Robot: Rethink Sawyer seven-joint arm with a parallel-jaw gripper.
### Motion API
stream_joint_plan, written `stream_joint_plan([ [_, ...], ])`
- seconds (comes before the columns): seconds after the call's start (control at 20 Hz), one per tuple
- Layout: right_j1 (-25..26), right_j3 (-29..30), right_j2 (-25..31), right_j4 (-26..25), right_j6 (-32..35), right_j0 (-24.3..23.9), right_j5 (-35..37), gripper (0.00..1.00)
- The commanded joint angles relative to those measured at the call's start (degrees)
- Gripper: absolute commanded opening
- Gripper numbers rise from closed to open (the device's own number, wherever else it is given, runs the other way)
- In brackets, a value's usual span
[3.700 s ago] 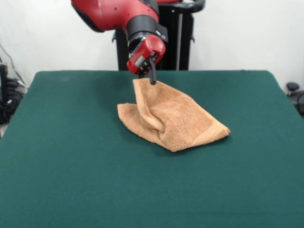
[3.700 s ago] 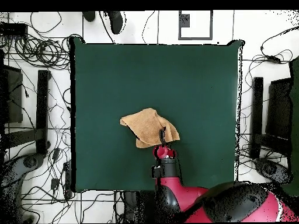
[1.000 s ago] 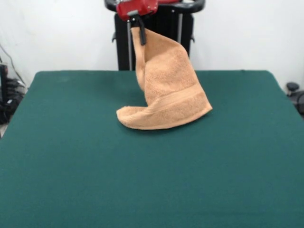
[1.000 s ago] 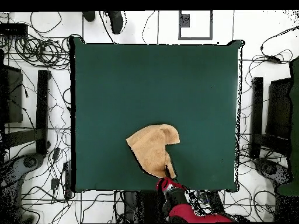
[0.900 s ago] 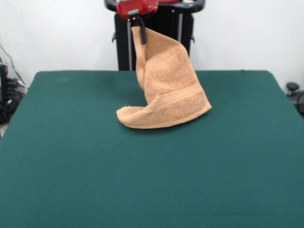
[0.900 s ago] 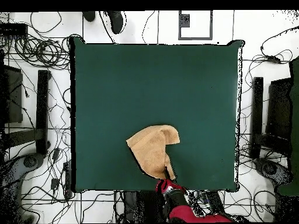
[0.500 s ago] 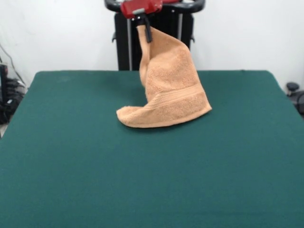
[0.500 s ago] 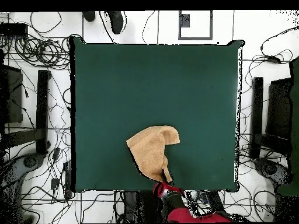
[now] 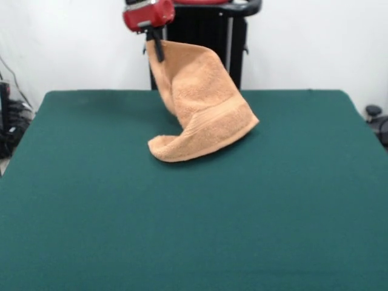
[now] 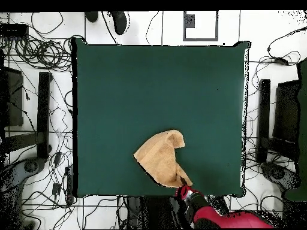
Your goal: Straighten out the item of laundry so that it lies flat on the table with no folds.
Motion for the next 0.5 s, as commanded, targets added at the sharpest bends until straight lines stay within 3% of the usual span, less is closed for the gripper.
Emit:
stream_joint_plan([
  [0.05, 4.9, -5.5, 16.7, -2.3, -17.6, -2.1, 10.8, 0.0],
  [0.5, 2.4, -4.5, 14.9, -9.5, -9.5, 0.9, 5.6, 0.0],
])
